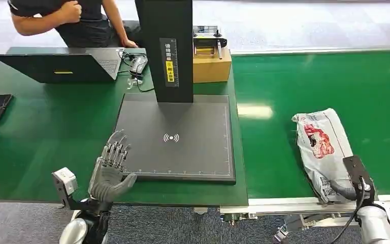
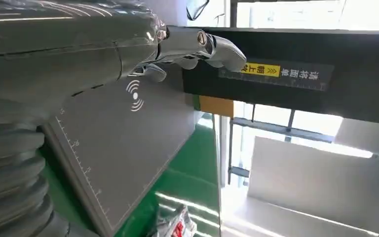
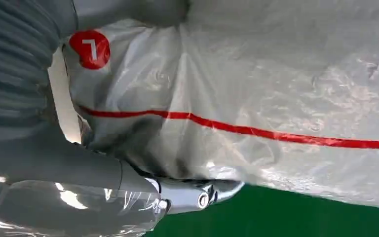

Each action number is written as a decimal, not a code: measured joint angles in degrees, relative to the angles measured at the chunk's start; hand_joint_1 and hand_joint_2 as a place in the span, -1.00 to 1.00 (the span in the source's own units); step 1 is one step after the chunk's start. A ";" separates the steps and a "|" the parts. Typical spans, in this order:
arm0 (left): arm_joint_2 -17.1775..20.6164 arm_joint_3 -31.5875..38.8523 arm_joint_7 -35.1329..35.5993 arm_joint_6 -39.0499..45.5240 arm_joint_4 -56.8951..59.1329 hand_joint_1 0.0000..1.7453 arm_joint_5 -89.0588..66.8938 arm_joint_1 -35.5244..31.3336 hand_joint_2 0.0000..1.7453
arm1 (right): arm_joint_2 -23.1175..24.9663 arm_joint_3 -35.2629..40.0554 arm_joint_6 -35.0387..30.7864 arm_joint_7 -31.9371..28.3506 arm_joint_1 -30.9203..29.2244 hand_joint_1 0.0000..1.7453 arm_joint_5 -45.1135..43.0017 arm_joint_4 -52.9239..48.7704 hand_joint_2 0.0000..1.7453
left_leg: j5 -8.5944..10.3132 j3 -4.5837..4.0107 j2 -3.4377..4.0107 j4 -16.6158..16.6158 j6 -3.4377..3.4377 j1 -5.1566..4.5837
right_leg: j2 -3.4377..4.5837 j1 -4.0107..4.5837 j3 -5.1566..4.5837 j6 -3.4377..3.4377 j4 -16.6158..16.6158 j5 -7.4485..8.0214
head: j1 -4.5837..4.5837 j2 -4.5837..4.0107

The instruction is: Moved the parcel from conveyor to table for the left to box.

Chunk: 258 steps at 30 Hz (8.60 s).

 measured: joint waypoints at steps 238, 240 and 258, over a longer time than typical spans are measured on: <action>-1.70 -3.67 -0.59 14.44 -1.29 -1.00 -27.50 -0.40 1.00 | 27.08 19.56 14.94 -17.35 30.17 -1.00 -31.23 -65.09 1.00 | 0.17 -0.26 -0.24 -0.03 0.02 -0.01 | -0.22 -0.01 -0.23 0.10 0.03 0.00 | 0.00 0.00; -1.70 -5.14 -0.55 17.10 -1.29 -1.00 -32.25 -1.06 1.00 | 27.10 19.56 15.25 -17.29 29.66 -1.00 -31.29 -64.74 1.00 | 0.17 -0.26 -0.24 -0.03 0.02 -0.01 | -0.22 -0.01 -0.23 0.10 0.03 0.00 | 0.02 0.00; -3.85 -21.09 6.45 22.53 6.78 -1.00 -55.72 -18.82 1.00 | 27.52 19.65 15.56 -15.93 25.75 -1.00 -30.88 -63.19 1.00 | 0.20 -0.25 -0.24 0.01 0.03 -0.02 | -0.24 -0.03 -0.22 0.11 0.03 0.06 | 0.00 0.00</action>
